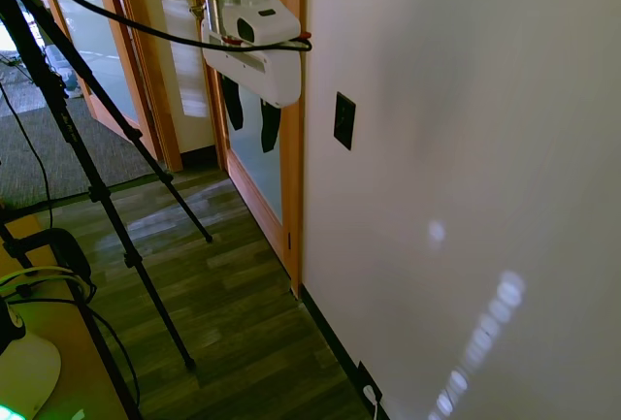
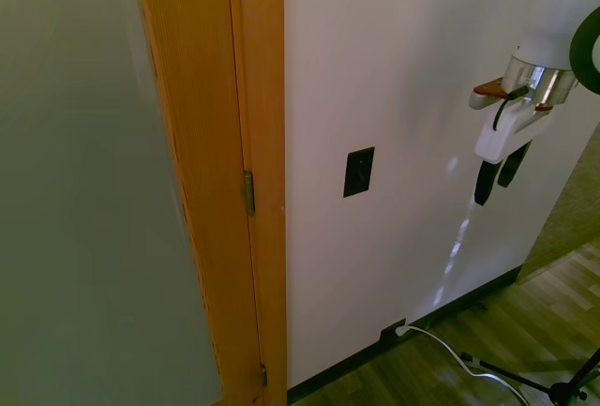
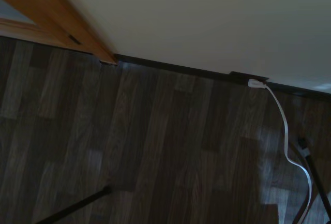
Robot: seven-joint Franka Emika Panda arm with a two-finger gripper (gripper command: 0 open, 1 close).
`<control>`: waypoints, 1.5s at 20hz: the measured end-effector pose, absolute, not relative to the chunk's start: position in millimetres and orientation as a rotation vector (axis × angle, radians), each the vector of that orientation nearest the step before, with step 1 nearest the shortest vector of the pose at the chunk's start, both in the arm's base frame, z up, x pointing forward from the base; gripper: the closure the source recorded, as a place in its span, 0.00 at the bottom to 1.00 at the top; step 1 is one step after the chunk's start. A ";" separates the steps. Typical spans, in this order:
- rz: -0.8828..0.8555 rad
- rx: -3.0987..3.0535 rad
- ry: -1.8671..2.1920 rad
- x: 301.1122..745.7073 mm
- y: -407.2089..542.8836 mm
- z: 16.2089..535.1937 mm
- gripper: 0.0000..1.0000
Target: Turn on the light
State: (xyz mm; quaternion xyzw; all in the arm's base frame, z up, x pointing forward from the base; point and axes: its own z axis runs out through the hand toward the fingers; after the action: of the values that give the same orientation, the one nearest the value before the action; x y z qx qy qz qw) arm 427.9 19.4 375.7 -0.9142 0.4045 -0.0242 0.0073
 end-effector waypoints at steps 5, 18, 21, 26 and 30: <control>-0.127 -2.843 1.238 440.5 24.7 363.4 0.00; -0.388 -2.595 1.432 551.1 71.9 303.0 0.00; -0.459 -2.539 1.531 565.9 62.9 302.4 1.00; -0.497 -2.505 1.613 592.6 64.3 293.5 1.00; -0.509 -2.497 1.635 602.9 59.6 286.5 1.00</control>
State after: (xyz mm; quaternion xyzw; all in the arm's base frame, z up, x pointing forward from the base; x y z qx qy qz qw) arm 602.9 59.6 286.5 -0.8234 0.5390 -0.1678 0.0567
